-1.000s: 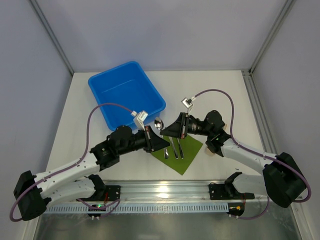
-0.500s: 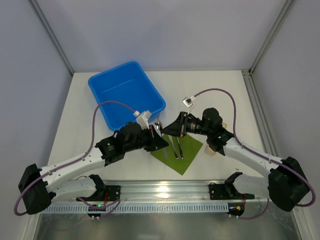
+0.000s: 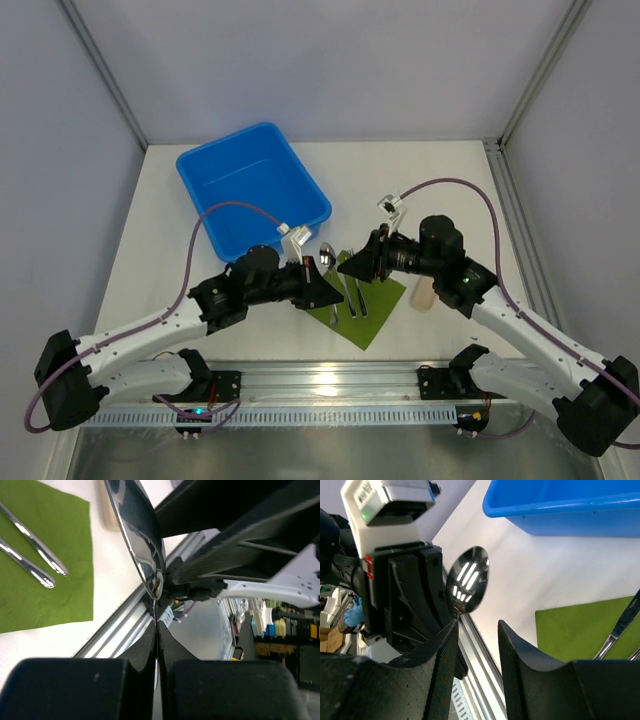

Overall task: Place the utensils on the paper napkin and roll it up
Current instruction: Pick up the utensils from the container.

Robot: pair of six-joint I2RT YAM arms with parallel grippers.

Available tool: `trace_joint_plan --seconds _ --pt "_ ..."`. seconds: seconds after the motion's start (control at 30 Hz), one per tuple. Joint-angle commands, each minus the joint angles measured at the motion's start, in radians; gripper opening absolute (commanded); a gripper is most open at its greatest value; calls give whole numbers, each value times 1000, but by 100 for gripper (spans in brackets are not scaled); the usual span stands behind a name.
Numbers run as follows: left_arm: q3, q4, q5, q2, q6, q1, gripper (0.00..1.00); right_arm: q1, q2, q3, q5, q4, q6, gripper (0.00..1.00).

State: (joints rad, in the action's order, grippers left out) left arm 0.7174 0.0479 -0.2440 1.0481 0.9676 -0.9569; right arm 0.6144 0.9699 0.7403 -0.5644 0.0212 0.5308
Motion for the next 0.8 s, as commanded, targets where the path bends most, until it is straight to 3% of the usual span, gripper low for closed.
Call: trace_joint_plan --seconds 0.0,0.37,0.77 --pt "-1 -92 -104 -69 -53 -8 0 4 -57 -16 -48 39 -51 41" --pt "-16 -109 -161 -125 -30 -9 0 4 -154 -105 -199 -162 46 42" --pt "-10 -140 -182 -145 -14 -32 0 7 -132 -88 -272 -296 152 46"
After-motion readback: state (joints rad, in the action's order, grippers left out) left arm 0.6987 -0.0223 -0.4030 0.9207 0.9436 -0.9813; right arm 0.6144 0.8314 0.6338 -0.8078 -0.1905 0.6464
